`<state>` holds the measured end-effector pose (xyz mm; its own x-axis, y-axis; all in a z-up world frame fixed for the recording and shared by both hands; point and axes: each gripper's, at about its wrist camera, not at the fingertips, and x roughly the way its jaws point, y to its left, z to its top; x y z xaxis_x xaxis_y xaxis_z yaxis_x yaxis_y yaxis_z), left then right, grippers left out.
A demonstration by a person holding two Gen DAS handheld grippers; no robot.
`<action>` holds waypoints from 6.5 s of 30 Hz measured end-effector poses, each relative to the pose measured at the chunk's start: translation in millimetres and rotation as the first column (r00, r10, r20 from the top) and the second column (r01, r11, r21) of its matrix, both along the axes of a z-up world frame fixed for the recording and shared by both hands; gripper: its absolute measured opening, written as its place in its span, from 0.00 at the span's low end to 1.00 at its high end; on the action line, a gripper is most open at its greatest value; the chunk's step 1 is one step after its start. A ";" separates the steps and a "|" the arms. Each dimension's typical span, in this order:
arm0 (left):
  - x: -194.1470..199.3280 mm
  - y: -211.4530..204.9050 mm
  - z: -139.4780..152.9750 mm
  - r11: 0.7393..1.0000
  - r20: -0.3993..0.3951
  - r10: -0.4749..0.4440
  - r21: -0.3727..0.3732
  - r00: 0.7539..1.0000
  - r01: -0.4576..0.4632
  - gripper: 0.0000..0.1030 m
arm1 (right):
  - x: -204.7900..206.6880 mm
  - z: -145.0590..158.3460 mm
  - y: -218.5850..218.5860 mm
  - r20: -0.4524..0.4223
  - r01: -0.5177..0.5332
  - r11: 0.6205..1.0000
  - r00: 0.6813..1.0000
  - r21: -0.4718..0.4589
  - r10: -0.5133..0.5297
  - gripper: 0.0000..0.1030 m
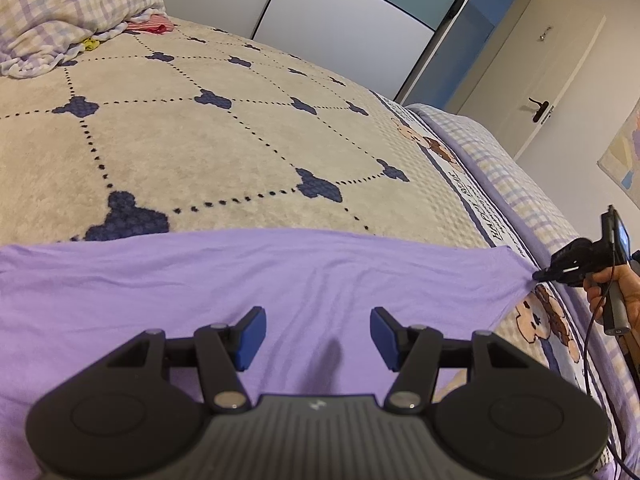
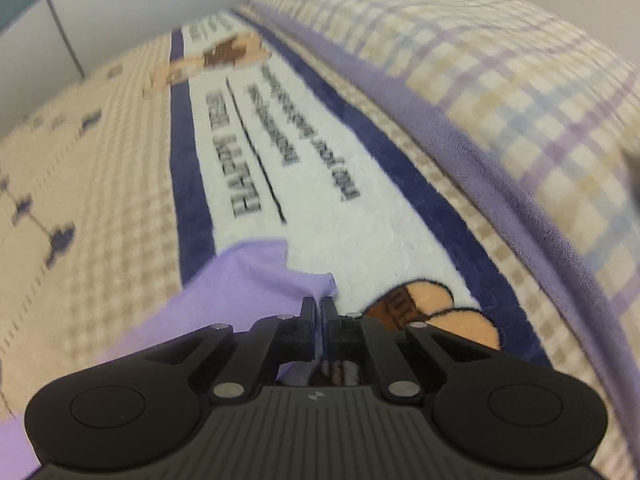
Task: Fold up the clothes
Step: 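Hold the pant leg stretched taut along the border with the right gripper, then open the right gripper and lay the pant leg on the bed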
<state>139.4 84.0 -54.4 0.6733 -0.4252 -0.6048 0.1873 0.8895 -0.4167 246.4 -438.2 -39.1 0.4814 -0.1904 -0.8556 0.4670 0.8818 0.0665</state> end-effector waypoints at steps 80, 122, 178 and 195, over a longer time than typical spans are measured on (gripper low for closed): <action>-0.2 -5.4 -8.7 0.999 -0.016 -0.010 0.035 1.000 0.011 0.59 | 19.1 -15.7 -12.8 0.246 -0.079 0.989 0.968 0.125 0.047 0.05; 2.4 0.2 -9.4 1.000 -0.042 0.007 -0.021 0.999 -0.008 0.59 | -8.5 -2.0 -19.5 0.158 0.074 0.991 0.986 -0.116 -0.056 0.06; 3.8 29.7 -1.0 0.989 0.012 0.108 0.099 0.994 -0.109 0.60 | -37.2 -2.3 179.4 0.262 -0.376 0.925 0.888 -0.060 0.378 0.29; -10.2 87.1 -1.8 0.957 0.011 0.220 0.191 0.975 -0.218 0.60 | -60.7 -8.9 136.6 0.262 -0.220 0.975 0.942 0.005 0.211 0.30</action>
